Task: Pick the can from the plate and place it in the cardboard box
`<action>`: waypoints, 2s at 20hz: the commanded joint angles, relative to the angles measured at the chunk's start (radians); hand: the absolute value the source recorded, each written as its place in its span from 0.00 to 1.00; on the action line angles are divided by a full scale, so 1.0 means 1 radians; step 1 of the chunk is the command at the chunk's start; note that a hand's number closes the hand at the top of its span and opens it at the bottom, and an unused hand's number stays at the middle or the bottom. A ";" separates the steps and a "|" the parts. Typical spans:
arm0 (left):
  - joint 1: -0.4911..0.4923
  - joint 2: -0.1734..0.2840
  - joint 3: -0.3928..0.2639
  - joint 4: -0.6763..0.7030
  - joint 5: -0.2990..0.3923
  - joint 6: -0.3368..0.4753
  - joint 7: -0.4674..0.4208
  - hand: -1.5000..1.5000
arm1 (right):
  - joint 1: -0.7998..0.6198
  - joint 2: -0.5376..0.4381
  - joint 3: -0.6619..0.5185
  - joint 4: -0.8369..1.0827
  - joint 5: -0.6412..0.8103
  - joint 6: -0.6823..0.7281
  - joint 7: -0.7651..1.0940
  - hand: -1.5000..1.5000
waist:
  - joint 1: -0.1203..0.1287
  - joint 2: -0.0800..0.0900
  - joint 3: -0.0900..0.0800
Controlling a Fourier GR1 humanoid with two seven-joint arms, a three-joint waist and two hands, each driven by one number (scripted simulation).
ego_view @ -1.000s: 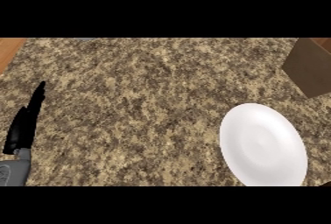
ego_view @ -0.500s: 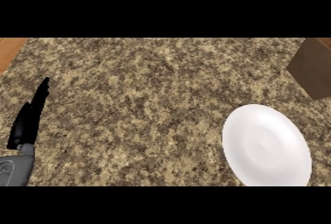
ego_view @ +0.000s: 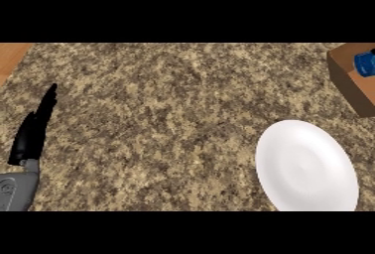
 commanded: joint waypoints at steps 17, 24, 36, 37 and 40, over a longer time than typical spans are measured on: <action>0.003 0.012 0.023 0.010 0.015 -0.022 -0.014 0.50 | 0.011 -0.017 -0.245 -0.001 -0.237 -0.036 -0.116 0.00 | -0.013 0.000 0.004; 0.031 -0.013 0.008 -0.007 -0.014 0.016 -0.006 0.50 | 0.081 -0.152 -0.321 0.020 -0.311 0.110 -0.155 0.00 | -0.026 -0.001 0.006; 0.058 0.005 0.043 -0.008 0.015 -0.005 -0.024 0.50 | 0.303 -0.340 -0.384 0.033 -0.364 0.254 -0.228 0.00 | -0.049 -0.003 0.009; 0.087 -0.014 0.031 -0.031 -0.005 0.025 -0.022 0.50 | 0.340 -0.344 -0.395 0.037 -0.374 0.267 -0.258 0.00 | -0.051 -0.008 0.010; 0.063 -0.008 0.026 -0.043 -0.009 0.019 0.001 0.50 | 0.373 -0.364 -0.367 0.031 -0.348 0.318 -0.268 0.00 | -0.048 -0.008 0.011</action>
